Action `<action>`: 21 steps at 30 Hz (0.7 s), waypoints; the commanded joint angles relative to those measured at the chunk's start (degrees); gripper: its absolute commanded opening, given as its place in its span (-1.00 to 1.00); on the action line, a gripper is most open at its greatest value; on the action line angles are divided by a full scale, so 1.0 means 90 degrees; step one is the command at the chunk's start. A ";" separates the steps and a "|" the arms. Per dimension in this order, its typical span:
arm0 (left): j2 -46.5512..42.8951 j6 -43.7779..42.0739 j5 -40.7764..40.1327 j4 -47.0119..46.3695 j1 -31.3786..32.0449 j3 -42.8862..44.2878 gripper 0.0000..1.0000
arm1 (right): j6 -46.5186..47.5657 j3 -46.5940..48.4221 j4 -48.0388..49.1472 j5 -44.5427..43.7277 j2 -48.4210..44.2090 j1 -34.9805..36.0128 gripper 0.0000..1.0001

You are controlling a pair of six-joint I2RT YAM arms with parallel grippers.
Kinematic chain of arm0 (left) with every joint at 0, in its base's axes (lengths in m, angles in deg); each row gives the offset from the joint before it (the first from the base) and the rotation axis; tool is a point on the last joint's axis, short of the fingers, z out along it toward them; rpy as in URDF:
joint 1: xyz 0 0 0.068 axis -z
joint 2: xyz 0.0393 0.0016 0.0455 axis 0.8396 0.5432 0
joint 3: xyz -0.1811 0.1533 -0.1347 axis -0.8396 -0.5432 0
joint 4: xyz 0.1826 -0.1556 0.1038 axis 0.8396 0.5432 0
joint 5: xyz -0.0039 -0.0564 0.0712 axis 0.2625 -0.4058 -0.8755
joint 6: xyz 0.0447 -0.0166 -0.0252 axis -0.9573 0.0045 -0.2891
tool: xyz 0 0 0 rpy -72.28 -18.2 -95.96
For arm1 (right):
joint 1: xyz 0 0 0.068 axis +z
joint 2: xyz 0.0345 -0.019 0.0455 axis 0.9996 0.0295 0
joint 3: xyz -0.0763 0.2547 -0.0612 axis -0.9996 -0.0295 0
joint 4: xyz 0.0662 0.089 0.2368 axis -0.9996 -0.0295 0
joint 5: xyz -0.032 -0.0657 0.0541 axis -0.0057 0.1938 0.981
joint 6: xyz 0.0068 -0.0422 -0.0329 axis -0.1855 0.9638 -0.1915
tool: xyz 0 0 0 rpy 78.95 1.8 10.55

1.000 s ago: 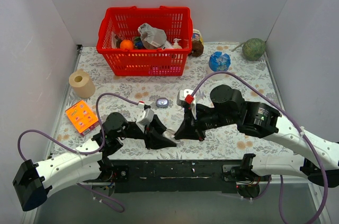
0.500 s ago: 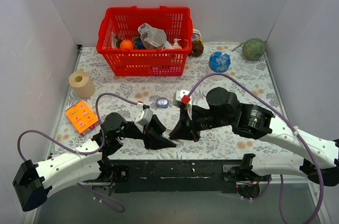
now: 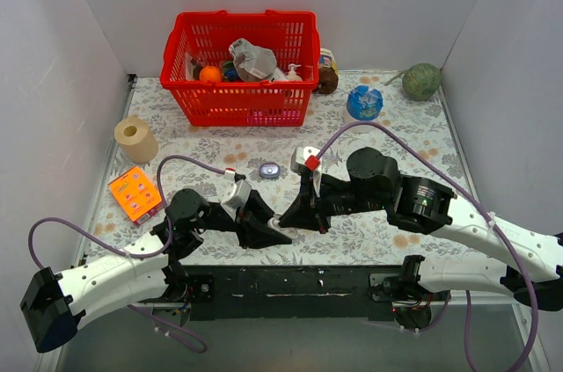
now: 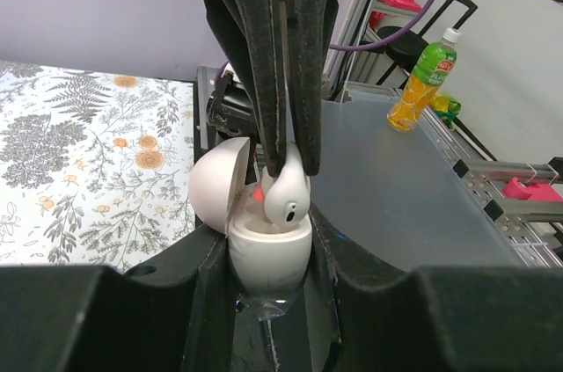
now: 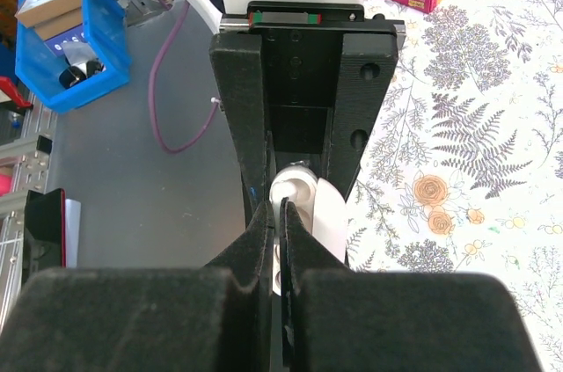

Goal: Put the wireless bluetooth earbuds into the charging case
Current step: Place the earbud in the charging case.

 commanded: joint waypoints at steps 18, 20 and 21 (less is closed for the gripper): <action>-0.0244 -0.0083 -0.0562 -0.0342 0.0020 -0.0026 -1.00 | -0.0212 -0.0272 0.0370 -0.0657 -0.0153 0.0269 -0.97; -0.0263 -0.0093 -0.0543 -0.0323 0.0029 -0.0026 -1.00 | -0.0203 -0.0233 0.0390 -0.0744 -0.0104 0.0288 -0.97; -0.0263 -0.0093 -0.0553 -0.0313 0.0030 -0.0036 -1.00 | -0.0212 -0.0223 0.0409 -0.0754 -0.0084 0.0288 -0.97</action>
